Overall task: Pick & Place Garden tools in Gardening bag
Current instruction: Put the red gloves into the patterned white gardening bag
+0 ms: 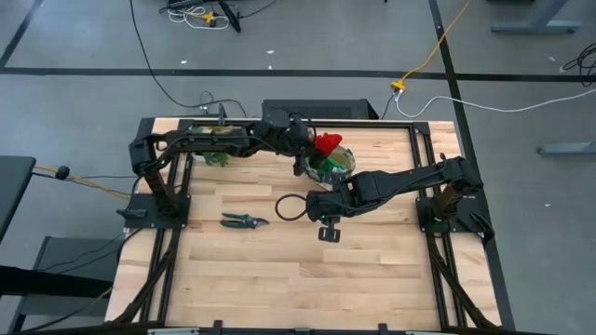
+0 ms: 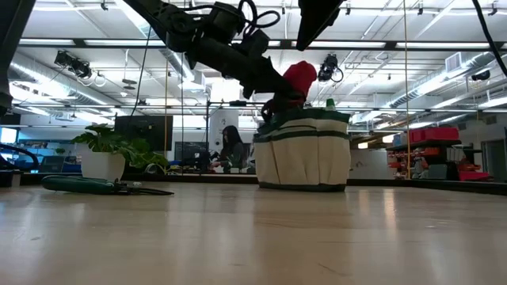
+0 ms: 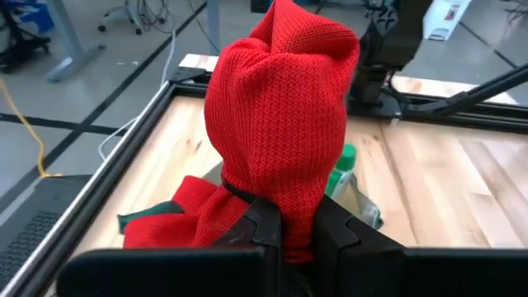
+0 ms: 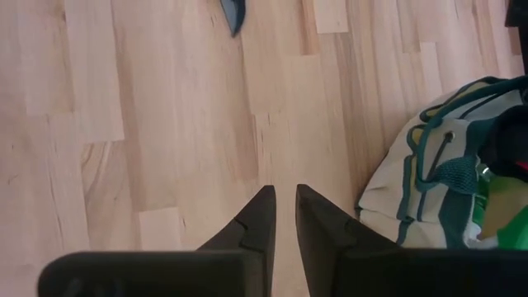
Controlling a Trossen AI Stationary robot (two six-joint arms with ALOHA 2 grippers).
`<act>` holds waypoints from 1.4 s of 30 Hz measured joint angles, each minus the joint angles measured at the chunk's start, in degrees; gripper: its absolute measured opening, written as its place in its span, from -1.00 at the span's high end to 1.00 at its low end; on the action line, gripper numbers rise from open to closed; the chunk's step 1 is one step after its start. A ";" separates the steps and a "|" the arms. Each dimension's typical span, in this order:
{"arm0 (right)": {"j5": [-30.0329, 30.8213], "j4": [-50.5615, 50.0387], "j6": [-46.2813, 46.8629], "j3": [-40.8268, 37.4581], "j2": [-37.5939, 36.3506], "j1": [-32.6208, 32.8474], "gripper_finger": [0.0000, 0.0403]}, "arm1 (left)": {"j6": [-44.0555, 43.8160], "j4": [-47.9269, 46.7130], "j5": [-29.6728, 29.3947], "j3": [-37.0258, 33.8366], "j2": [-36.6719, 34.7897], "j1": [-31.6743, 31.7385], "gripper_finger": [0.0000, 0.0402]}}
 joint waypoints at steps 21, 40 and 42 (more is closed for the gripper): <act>-0.02 0.20 -0.02 0.00 0.00 0.00 0.75 | 0.86 2.42 -12.01 -0.04 -0.61 -0.17 0.86; -0.02 0.39 0.26 0.00 0.00 0.04 0.75 | -6.49 7.90 -5.83 -0.04 -0.08 -0.83 0.86; -0.02 0.37 0.26 0.00 0.00 0.04 0.75 | -6.64 7.65 -5.96 -0.09 0.23 -0.81 0.86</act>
